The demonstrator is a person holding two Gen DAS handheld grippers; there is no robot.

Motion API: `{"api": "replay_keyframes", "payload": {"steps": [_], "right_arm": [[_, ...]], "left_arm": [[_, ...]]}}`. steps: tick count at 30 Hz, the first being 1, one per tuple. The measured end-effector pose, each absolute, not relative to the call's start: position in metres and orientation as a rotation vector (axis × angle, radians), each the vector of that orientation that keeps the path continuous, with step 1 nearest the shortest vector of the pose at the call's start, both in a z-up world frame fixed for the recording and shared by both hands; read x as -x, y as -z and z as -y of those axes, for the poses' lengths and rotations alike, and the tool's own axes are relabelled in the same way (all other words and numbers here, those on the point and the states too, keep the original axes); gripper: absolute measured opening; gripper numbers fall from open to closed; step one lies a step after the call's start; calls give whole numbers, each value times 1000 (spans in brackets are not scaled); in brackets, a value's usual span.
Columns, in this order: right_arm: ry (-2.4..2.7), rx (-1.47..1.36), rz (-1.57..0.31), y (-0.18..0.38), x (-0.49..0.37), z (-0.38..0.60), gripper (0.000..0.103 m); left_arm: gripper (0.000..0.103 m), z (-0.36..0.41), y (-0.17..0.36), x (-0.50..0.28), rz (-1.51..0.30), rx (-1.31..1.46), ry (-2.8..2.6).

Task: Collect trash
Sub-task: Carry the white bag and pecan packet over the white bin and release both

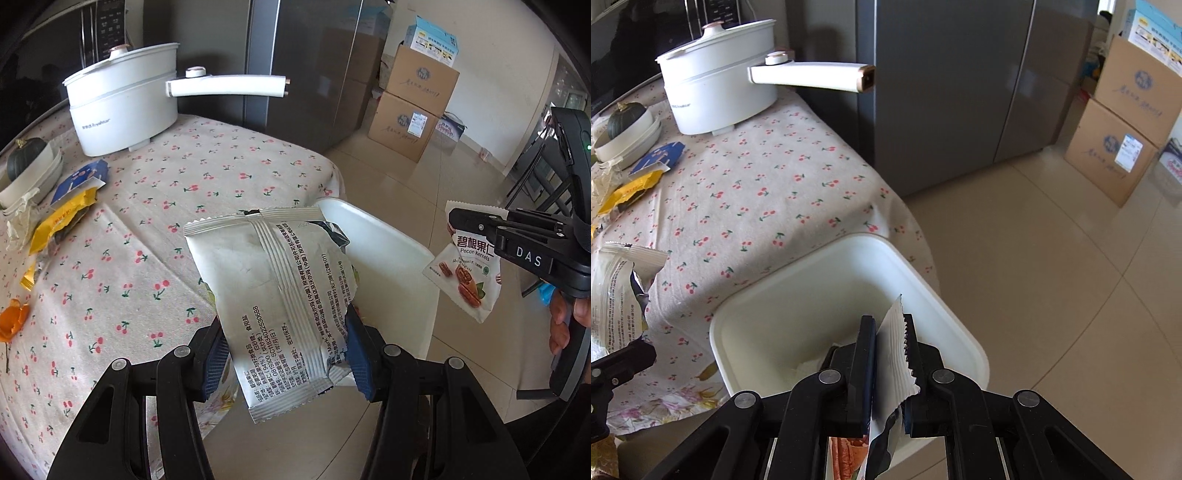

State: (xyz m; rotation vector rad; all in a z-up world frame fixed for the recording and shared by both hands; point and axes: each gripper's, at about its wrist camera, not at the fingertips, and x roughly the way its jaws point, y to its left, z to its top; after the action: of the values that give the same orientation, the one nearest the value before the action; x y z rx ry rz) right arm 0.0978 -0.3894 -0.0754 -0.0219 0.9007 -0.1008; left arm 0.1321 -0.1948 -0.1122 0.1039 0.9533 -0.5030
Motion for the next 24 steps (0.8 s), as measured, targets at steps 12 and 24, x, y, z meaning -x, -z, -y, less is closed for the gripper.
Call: {"api": "replay_keyframes", "payload": {"steps": [12, 24], "right_arm": [[119, 23, -916, 82, -99, 406, 9], [100, 26, -901, 78, -110, 391, 10]], "left_arm": [[93, 221, 129, -146, -918, -165, 478], [96, 177, 113, -149, -918, -108, 338]]}}
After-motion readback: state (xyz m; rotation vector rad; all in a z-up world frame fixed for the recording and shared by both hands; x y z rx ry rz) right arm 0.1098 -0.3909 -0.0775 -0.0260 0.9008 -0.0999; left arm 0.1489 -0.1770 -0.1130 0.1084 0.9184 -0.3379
